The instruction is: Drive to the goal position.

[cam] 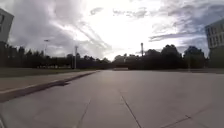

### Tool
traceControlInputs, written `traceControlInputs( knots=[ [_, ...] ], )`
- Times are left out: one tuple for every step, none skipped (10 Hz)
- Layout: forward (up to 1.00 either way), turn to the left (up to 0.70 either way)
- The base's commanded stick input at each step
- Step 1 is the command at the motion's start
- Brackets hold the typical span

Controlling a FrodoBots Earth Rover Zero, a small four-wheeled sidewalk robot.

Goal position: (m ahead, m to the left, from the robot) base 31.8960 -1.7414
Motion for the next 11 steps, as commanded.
traceControlInputs(
  knots=[
    [0.7,0.0],
    [0.7,0.0],
    [0.7,0.0],
    [0.7,0.0],
    [0.7,0.0],
    [0.7,0.0],
    [0.7,0.0],
    [0.7,0.0],
    [0.7,0.0],
    [0.7,0.0],
    [0.7,0.0]
  ],
)
